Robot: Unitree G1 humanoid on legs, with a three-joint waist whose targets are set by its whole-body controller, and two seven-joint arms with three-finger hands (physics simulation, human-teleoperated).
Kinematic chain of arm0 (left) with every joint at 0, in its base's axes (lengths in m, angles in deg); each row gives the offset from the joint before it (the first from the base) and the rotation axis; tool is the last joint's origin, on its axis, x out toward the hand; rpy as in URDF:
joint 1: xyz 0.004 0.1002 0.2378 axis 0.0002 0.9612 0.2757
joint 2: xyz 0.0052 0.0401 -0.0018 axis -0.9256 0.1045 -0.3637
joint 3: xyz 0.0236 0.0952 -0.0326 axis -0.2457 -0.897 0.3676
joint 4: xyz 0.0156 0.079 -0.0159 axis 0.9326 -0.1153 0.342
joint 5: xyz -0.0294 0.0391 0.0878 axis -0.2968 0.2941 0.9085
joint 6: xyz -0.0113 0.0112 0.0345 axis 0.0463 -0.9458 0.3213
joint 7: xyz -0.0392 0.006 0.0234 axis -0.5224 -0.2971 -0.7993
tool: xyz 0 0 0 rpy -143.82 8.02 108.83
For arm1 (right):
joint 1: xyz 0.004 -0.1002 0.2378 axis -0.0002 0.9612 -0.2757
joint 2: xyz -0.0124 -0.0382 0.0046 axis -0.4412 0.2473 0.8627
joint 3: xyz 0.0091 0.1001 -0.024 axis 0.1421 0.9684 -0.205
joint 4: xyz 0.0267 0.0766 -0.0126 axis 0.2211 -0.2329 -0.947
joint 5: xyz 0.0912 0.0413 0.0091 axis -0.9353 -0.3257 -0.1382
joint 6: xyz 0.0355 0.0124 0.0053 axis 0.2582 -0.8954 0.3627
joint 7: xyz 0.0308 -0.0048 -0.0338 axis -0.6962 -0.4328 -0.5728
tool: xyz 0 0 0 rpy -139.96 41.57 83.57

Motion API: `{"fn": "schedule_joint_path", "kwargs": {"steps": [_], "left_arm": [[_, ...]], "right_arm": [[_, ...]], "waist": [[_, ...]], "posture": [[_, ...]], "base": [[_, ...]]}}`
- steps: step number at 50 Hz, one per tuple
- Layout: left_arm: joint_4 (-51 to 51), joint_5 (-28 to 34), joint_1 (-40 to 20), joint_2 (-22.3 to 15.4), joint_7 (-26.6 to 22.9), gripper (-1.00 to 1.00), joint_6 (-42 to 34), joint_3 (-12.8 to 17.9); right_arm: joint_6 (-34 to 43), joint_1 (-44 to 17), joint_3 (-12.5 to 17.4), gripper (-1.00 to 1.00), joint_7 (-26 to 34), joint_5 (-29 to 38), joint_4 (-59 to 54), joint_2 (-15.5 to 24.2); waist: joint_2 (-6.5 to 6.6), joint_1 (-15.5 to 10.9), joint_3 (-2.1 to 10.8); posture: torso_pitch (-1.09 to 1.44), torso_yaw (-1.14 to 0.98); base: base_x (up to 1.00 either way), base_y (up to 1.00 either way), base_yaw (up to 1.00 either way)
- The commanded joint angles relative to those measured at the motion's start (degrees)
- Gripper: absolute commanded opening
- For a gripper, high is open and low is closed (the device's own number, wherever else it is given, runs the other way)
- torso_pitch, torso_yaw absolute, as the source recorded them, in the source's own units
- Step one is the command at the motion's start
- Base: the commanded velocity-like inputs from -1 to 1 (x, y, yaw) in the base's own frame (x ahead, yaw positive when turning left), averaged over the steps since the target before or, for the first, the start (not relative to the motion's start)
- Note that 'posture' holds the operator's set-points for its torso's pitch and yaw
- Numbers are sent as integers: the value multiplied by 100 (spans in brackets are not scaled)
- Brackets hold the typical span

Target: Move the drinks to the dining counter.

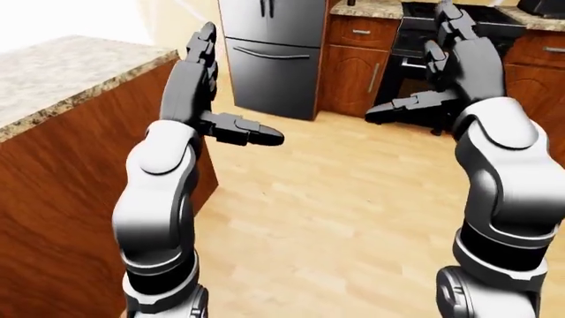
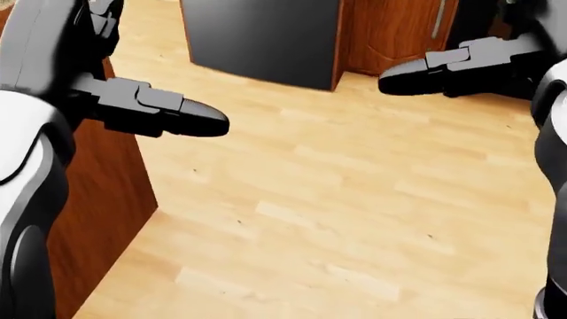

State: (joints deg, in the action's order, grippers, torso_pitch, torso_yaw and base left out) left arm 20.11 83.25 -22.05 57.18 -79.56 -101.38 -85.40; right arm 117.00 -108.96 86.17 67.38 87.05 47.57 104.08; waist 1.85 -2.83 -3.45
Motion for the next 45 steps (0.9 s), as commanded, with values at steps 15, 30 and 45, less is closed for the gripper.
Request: {"fn": "schedule_joint_path", "kwargs": {"steps": [15, 30, 45], "left_arm": [[-99, -221, -503, -224, 27, 100, 101, 116], [-19, -312, -472, -223, 119, 100, 69, 104], [-21, -415, -542, -338, 128, 100, 28, 191]], "right_arm": [[-121, -427, 92, 100, 74, 210, 75, 69], [-159, -436, 122, 100, 189, 81, 142, 72], [-188, -548, 16, 100, 230, 282, 140, 45]], "waist": [[-334, 51, -69], [-562, -132, -1], [-92, -685, 112]], "posture": [[0, 0], [0, 0], [0, 0]], "base": [[39, -100, 0], [77, -73, 0], [90, -1, 0]]}}
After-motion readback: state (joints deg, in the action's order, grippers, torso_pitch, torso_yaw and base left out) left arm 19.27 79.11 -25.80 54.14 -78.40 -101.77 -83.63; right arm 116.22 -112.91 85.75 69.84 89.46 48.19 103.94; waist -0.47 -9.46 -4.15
